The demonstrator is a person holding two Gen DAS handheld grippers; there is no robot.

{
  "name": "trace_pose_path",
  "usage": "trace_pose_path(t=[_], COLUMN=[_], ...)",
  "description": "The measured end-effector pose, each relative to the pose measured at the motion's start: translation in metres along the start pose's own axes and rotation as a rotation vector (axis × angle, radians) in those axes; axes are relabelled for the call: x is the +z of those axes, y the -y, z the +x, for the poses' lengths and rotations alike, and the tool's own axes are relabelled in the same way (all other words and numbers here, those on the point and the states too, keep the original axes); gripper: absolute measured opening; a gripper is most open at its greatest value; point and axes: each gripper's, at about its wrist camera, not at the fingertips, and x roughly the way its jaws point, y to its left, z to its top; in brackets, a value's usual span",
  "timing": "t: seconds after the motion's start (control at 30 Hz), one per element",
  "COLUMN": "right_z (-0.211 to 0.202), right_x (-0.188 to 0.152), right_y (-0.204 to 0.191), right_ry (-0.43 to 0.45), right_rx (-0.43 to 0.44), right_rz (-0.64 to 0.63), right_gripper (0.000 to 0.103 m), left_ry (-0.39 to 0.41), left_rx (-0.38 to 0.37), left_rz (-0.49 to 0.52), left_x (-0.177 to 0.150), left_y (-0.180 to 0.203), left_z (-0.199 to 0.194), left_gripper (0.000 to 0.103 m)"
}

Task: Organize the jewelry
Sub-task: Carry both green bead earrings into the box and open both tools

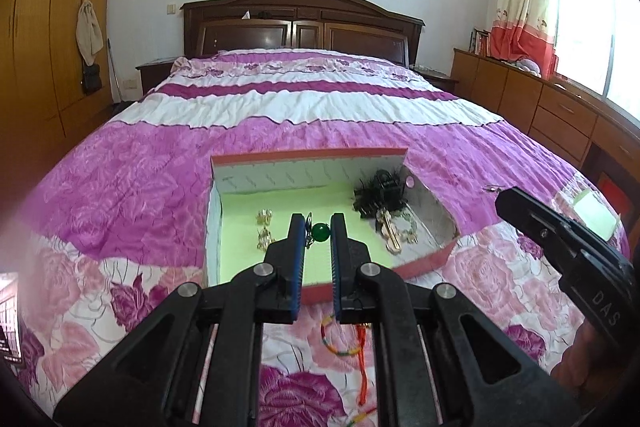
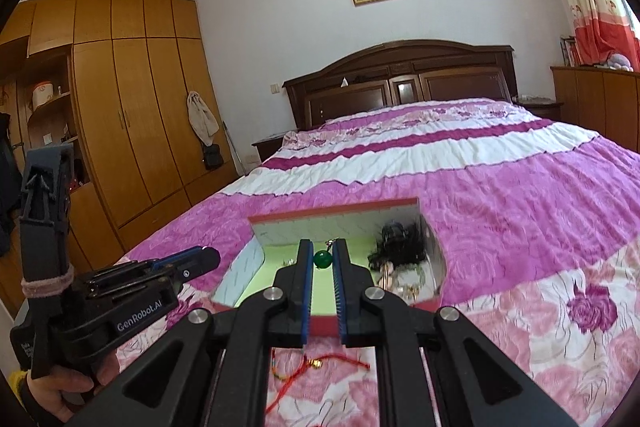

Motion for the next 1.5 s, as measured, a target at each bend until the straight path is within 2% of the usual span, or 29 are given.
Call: trace_pose_path(t=[0.3,0.57,0.73,1.0,1.13,1.3,1.5], right_z=[0.032,0.062,0.085,0.125,0.136,0.14,0.141], right_x=[0.014,0.01,0.001,-0.022,-0.032,-0.035,-0.036], right_y=[0.007,0.026,0.04,0.059,0.065,0.065,0.065], right_ry=[0.046,0.019,-0.049,-0.22,-0.276,-0.293,-0.303], right_rx=[-0.02,-0.063,-0.119,-0.17,-0.19,-0.198,-0.194], right_rz=[-0.013,0.015,0.032,0.061,0.066,0.05,0.059], right_gripper=[0.011,0.011,0.011,0.011,0.011,0.011,0.014], left_ry=[0.04,0.042,-0.007,-0.14,-0.198,-0.241,-0.257], left_rx=[0.031,0.087,0.1,0.119,0.126,0.131,0.141], left_rz=[0.008,-0.004,-0.016,-0.022,-0.038,-0.055,-0.044], left_x=[0.009,0.008,0.001,-0.018,-0.025,-0.031,-0.032], left_y=[-0.003,-0.012,-0.017,-0.024,-0.029,-0.032,-0.028], left_z=[0.025,0.06,0.082,0.115,0.127,0.134,0.136], left_gripper=[0.004,0.004,0.004,0.004,0.004,0.004,0.007])
